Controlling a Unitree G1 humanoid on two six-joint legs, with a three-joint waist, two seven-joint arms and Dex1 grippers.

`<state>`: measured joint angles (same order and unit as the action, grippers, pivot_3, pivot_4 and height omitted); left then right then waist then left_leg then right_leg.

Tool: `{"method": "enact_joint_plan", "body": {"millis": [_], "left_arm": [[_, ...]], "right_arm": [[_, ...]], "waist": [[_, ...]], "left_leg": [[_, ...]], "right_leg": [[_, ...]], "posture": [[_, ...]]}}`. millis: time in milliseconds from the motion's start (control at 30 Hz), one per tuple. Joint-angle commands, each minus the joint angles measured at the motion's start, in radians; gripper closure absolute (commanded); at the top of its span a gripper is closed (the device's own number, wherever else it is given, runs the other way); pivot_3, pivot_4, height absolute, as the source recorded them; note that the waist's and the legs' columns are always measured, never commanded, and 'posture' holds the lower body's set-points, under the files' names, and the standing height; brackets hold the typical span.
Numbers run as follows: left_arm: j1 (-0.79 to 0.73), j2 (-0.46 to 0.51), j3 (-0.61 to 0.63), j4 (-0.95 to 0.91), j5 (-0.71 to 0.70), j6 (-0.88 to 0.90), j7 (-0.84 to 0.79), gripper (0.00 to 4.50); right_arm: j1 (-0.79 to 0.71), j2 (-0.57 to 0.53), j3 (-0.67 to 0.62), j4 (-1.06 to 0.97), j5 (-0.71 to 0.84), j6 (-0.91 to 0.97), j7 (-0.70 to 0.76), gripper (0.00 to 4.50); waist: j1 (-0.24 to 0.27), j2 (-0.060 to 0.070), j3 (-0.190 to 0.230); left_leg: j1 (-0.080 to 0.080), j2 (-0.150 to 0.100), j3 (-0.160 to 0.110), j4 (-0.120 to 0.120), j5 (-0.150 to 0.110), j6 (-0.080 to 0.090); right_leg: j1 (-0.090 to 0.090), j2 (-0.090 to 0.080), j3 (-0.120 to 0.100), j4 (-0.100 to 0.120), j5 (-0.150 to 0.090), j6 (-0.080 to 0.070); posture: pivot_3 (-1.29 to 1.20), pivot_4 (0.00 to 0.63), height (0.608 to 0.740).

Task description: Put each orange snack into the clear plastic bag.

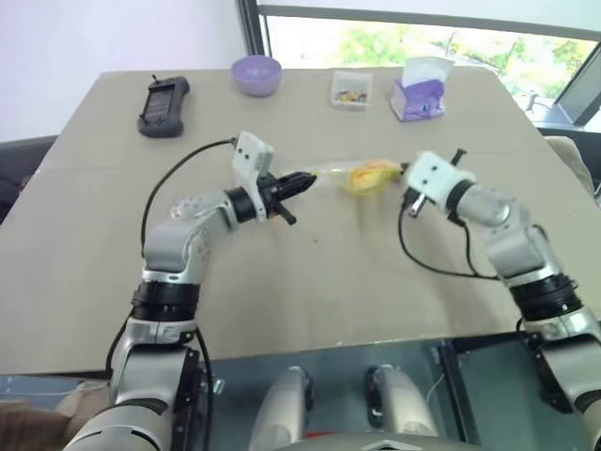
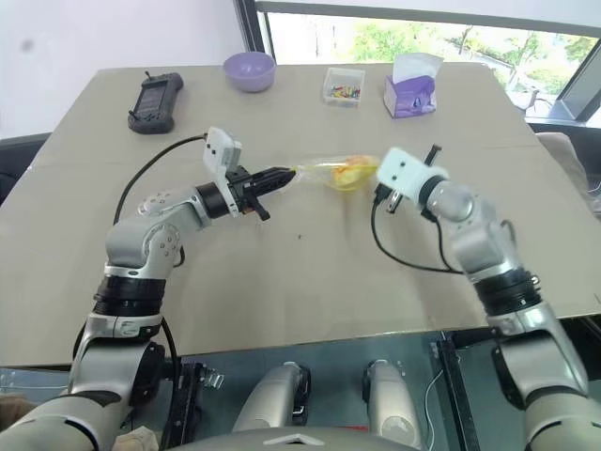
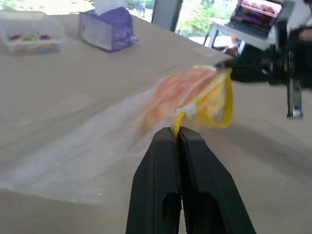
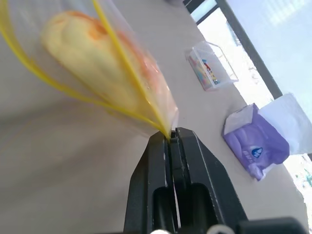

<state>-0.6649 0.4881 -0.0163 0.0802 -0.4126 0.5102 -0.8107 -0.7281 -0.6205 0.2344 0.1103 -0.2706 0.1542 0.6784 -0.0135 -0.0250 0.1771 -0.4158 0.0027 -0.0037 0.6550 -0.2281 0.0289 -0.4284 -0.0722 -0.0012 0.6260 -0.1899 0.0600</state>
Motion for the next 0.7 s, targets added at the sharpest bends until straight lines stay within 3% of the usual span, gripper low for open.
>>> {"method": "enact_joint_plan", "body": {"millis": [33,133,267,367,433,500,567,633,700], "left_arm": [[-0.079,0.030,-0.008,0.070,0.061,-0.142,-0.065,4.50],[-0.169,0.005,0.020,0.187,0.067,-0.189,-0.054,4.50],[-0.121,0.037,-0.056,0.138,0.072,-0.218,-0.218,4.50],[-0.205,0.035,0.013,0.304,0.086,-0.254,-0.144,4.50],[-0.153,0.063,-0.028,0.218,0.040,-0.180,-0.255,4.50],[-0.140,0.049,-0.027,0.202,0.040,-0.228,-0.269,4.50],[-0.221,0.014,0.031,0.326,0.072,-0.272,-0.129,4.50],[-0.207,0.026,0.001,0.299,0.070,-0.245,-0.182,4.50],[-0.181,0.022,-0.010,0.260,0.066,-0.259,-0.206,4.50]], "right_arm": [[-0.100,-0.091,-0.054,0.011,0.070,0.026,0.166,4.47],[-0.176,-0.113,-0.040,0.122,0.060,-0.028,0.174,4.47],[-0.108,-0.147,-0.003,0.061,0.161,0.002,0.396,4.47],[-0.105,-0.161,-0.020,0.074,0.176,0.013,0.421,4.47],[-0.092,-0.178,-0.025,0.049,0.221,0.038,0.483,4.47],[-0.134,-0.156,-0.039,0.101,0.210,0.014,0.422,4.47],[-0.192,-0.146,-0.034,0.190,0.162,-0.030,0.351,4.47],[-0.170,-0.152,-0.024,0.156,0.211,-0.025,0.428,4.47],[-0.189,-0.119,-0.041,0.178,0.215,-0.035,0.373,4.47]], "waist": [[0.001,0.000,0.000],[0.001,0.000,0.000],[0.000,0.000,0.000],[0.000,0.000,0.002],[-0.003,0.000,0.002],[-0.003,0.001,0.002],[0.000,0.001,0.003],[0.002,0.001,0.002],[0.000,0.001,0.002]], "left_leg": [[0.000,0.000,0.000,0.000,0.000,0.000],[0.000,0.000,0.000,0.000,0.000,0.000],[0.000,0.000,0.000,-0.001,0.000,0.000],[-0.001,0.000,0.001,-0.001,-0.001,0.001],[-0.003,0.000,0.001,0.000,-0.001,0.001],[-0.003,0.001,0.001,-0.001,-0.001,0.001],[-0.002,0.000,0.001,0.000,-0.001,0.001],[-0.003,0.000,0.001,0.000,-0.001,0.001],[-0.001,0.001,0.000,0.000,-0.001,0.001]], "right_leg": [[0.000,0.000,0.000,0.000,0.000,0.000],[0.000,0.000,0.000,0.000,0.000,0.000],[0.001,0.000,0.000,-0.001,0.000,0.000],[-0.002,0.000,0.000,-0.001,0.000,0.000],[-0.004,0.000,0.000,0.001,0.000,0.000],[-0.004,0.000,0.000,0.000,0.000,0.000],[-0.003,0.000,0.000,0.001,0.000,0.000],[-0.003,0.000,0.000,0.001,0.000,0.000],[-0.002,0.000,0.000,0.001,0.000,0.000]], "posture": [[0.00,0.150,0.740],[0.00,0.150,0.740],[0.00,0.150,0.740],[0.00,0.150,0.740],[0.00,0.150,0.740],[0.00,0.150,0.740],[0.00,0.150,0.740],[0.00,0.150,0.740],[0.00,0.150,0.740]]}}
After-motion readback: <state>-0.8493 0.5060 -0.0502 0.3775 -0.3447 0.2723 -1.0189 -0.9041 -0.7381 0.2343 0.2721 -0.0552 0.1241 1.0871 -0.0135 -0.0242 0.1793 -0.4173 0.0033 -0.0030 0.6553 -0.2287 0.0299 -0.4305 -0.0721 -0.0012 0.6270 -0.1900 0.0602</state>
